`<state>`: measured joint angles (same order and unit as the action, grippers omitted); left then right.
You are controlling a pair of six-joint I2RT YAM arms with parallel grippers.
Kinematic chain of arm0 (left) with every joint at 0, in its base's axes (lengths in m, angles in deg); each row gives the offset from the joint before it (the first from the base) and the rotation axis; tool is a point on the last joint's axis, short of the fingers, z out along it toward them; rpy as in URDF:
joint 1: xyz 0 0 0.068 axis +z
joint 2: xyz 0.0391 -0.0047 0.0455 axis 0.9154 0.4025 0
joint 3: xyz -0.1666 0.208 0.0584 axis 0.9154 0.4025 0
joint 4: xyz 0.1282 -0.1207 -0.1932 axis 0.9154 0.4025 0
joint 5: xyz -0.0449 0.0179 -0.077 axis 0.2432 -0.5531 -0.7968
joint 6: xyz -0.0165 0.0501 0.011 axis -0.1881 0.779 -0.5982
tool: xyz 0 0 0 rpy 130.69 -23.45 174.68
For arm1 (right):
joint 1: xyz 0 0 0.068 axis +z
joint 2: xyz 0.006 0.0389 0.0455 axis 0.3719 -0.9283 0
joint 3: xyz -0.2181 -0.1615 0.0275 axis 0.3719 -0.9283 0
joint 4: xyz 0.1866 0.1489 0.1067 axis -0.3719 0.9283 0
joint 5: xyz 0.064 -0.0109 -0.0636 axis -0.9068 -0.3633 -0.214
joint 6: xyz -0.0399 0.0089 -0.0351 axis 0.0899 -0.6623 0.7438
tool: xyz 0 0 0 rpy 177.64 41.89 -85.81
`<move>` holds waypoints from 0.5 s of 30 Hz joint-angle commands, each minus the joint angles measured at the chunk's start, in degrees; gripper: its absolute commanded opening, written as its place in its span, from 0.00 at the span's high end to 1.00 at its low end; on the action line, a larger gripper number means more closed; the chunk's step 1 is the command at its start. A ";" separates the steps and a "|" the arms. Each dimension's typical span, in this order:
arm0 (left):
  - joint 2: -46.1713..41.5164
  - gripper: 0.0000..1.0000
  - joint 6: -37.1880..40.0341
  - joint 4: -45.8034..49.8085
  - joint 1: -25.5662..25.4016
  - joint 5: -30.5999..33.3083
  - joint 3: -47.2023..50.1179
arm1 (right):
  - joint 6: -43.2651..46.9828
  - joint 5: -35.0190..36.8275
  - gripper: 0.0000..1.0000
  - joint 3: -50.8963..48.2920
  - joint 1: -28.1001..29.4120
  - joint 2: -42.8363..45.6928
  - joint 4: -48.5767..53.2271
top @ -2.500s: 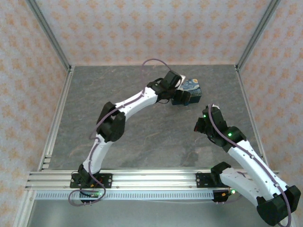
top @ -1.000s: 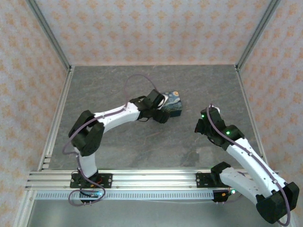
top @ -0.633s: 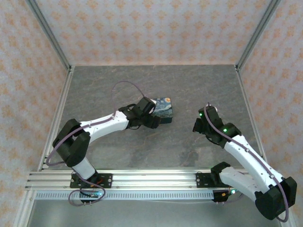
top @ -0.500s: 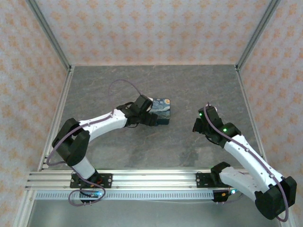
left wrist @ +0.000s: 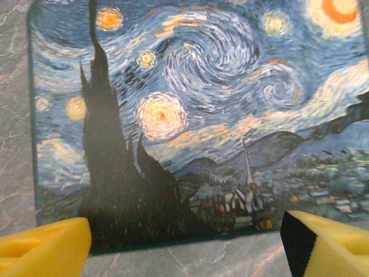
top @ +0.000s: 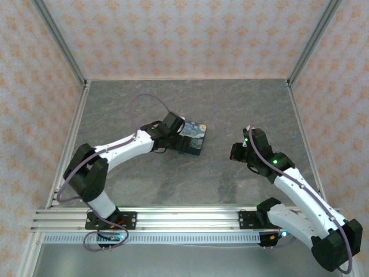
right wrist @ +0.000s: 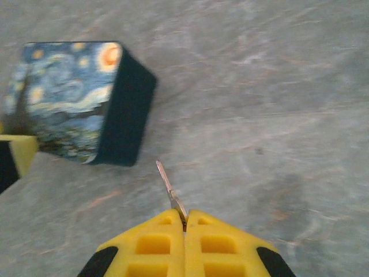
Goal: Unlock a padlock with a key
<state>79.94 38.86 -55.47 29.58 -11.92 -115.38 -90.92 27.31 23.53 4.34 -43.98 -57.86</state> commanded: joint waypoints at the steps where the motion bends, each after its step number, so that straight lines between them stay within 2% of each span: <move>1: -8.06 0.12 -3.27 -2.74 1.84 -4.05 4.08 | 0.25 -11.02 1.00 -2.04 -0.33 -1.86 -10.26; 8: -20.00 0.10 -9.69 -12.33 4.73 -12.49 16.88 | -3.30 -22.81 1.00 -1.20 -0.39 -14.29 -27.24; 15: -21.74 0.13 -14.77 -24.15 4.70 -17.09 28.10 | -4.48 -27.11 1.00 4.37 0.56 -30.26 -37.45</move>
<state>58.52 27.50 -71.88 34.39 -25.84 -90.40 -94.57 3.99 23.93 4.27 -70.65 -87.35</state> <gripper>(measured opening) 0.875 0.042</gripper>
